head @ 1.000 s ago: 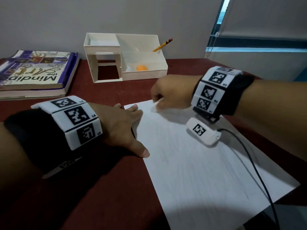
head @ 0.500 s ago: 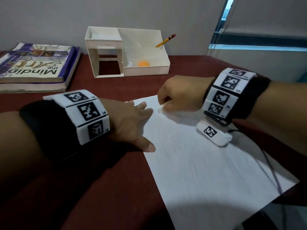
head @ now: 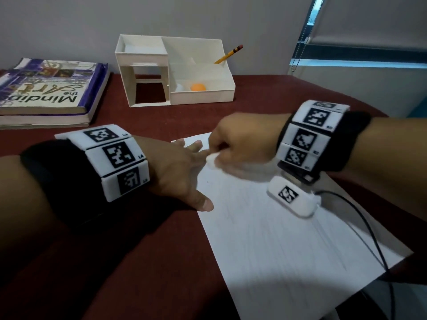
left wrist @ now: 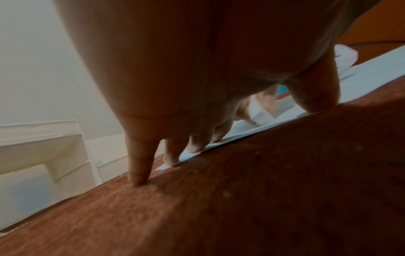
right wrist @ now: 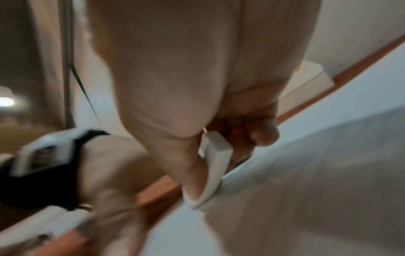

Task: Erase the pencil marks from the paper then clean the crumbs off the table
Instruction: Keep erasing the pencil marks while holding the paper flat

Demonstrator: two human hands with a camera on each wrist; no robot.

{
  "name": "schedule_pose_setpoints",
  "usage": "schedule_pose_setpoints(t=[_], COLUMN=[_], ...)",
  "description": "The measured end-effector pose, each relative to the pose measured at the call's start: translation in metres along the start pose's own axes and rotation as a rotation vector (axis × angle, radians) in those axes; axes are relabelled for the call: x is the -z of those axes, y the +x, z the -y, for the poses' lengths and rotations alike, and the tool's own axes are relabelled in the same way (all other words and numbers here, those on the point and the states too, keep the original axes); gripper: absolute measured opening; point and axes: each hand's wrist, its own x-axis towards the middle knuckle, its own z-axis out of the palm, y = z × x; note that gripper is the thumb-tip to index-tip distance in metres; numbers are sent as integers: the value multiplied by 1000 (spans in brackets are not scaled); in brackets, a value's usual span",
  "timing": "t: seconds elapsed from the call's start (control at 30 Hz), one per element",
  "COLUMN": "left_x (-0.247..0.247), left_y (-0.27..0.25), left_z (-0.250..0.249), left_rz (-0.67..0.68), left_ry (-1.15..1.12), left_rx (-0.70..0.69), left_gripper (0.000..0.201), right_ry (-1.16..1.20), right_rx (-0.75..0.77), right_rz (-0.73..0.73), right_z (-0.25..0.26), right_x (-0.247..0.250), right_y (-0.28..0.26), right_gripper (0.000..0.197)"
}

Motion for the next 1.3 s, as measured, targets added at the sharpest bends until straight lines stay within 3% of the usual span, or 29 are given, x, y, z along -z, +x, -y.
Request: schedule_pose_setpoints(t=[0.07, 0.2, 0.37, 0.5, 0.63, 0.8, 0.93, 1.03, 1.1, 1.2, 1.3], left_x=[-1, -1, -2, -1, 0, 1, 4, 4, 4, 2, 1], left_y=[1, 1, 2, 1, 0, -2, -6, -9, -7, -3, -1], left_z=[0, 4, 2, 5, 0, 2, -5, -5, -4, -3, 1], left_rz=[-5, -6, -2, -4, 9, 0, -1, -16, -12, -5, -12], left_ry=[14, -52, -1, -48, 9, -59, -30, -70, -61, -1, -34], left_rx=[14, -45, 11, -37, 34, -38, -11, -45, -23, 34, -1], left_gripper=[114, 100, 114, 104, 115, 99, 108, 90, 100, 117, 111], right_ry=[-52, 66, -24, 51, -67, 28, -3, 58, 65, -39, 43], right_rx=[-52, 128, 4, 126, -80, 136, 83, 166, 136, -26, 37], right_rz=[-52, 101, -28, 80, -18, 74, -47, 85, 80, -53, 68], right_z=[-6, 15, -5, 15, -14, 15, 7, 16, 11, -9, -4], right_x=[2, -5, -1, -6, 5, -5, -2, -1, 1, 4, 1], right_y=[3, -10, -7, -14, -5, -11, -1, -4, 1, 6, -8], right_gripper=[15, 14, 20, 13, 17, 16, 20, 18, 15, 15, 14])
